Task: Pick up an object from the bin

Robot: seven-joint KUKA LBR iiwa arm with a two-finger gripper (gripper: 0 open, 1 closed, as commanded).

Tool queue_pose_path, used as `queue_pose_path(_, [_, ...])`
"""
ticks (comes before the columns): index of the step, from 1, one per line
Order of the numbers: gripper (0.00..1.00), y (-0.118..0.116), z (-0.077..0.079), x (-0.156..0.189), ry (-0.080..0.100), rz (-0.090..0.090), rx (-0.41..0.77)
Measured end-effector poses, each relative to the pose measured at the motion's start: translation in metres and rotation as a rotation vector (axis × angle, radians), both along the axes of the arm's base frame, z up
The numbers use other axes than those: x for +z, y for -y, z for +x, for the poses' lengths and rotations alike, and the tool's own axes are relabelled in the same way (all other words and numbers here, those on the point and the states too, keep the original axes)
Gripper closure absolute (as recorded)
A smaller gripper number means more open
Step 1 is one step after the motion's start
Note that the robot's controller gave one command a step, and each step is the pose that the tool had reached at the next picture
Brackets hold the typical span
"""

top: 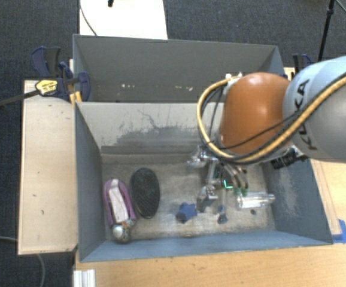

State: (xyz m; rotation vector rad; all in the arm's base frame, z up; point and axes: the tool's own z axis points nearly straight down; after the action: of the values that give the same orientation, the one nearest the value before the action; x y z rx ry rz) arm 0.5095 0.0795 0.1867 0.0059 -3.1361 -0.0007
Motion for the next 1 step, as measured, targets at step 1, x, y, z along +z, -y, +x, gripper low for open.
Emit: queue_pose_path(1, [0.0, 0.0271, -0.0196, -0.1083, 0.003, 0.004, 1.025])
